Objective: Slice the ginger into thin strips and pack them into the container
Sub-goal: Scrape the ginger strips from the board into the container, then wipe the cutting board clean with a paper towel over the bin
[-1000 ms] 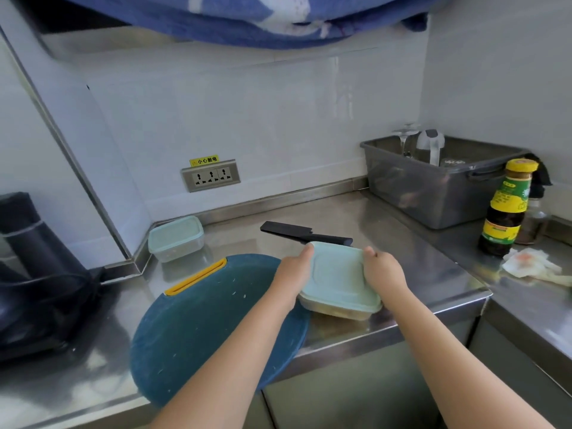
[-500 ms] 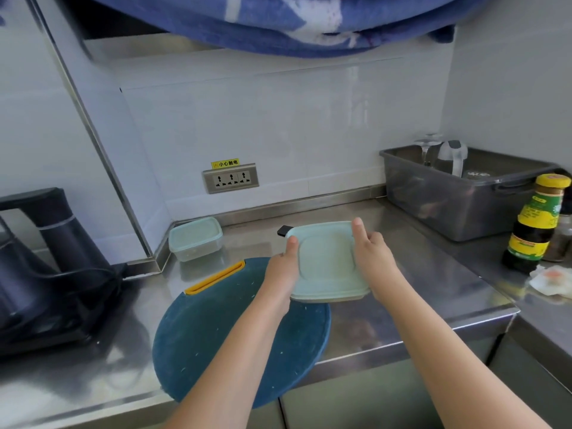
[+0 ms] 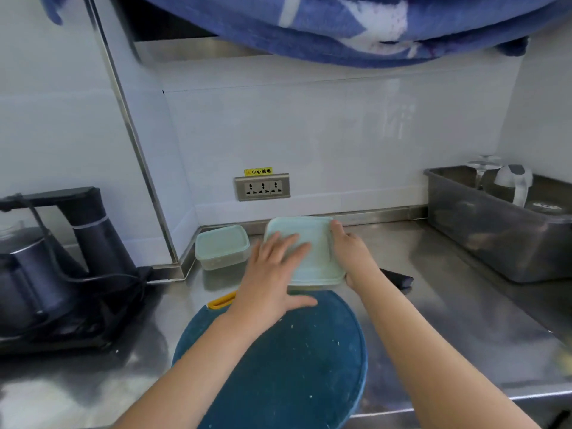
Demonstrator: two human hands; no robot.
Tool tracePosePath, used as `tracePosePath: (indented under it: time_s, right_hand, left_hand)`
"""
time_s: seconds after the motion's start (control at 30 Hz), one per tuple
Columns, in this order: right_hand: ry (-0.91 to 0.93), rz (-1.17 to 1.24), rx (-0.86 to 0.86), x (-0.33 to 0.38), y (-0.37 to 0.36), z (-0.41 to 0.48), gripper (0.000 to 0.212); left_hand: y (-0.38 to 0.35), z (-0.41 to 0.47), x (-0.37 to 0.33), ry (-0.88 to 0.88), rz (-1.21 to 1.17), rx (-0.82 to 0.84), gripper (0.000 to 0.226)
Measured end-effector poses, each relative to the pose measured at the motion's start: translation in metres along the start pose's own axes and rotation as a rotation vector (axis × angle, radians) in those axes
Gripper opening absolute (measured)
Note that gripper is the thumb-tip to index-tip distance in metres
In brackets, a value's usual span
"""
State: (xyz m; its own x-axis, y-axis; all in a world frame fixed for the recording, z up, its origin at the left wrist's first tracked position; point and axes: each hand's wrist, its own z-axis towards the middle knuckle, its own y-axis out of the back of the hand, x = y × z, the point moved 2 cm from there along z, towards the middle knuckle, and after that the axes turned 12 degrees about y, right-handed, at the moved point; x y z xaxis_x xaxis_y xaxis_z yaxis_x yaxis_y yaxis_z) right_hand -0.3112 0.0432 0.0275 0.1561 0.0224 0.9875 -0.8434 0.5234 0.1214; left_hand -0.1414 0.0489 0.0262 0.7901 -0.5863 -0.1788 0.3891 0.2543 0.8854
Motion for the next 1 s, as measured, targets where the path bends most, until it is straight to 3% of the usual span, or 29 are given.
tracePosePath:
  time_s: [0.1,0.2,0.33,0.43,0.5,0.7,0.83,1.0]
  right_hand:
    - [-0.015,0.105,0.115,0.006,-0.037,0.009,0.057]
    - [0.055,0.212,0.334,0.010,-0.061,0.012,0.044]
    - [0.170,-0.090,0.536,0.003,-0.070,0.020,0.045]
    - [0.225,-0.516,0.511,-0.021,-0.061,0.032,0.044]
    - [0.202,-0.657,0.442,-0.041,-0.049,0.040,0.034]
    - [0.155,-0.566,0.178,-0.075,-0.015,0.045,0.031]
    - [0.186,-0.586,0.187,-0.083,-0.011,0.042,0.021]
    - [0.248,-0.614,0.240,-0.085,-0.014,0.043,0.015]
  left_hand:
    - [-0.005,0.014,0.041,0.059,0.001,0.003,0.078]
    - [-0.011,0.024,0.077,0.140,-0.104,-0.086,0.072]
    - [-0.015,0.041,0.114,0.208,-0.019,-0.193,0.067]
    - [-0.019,0.057,0.138,0.321,0.014,-0.118,0.066]
    - [-0.026,0.065,0.154,0.379,0.066,-0.062,0.065]
    - [-0.045,0.079,0.177,0.449,0.111,-0.063,0.064]
    - [-0.048,0.087,0.188,0.411,0.146,-0.012,0.083]
    - [-0.046,0.095,0.213,0.381,0.101,0.010,0.084]
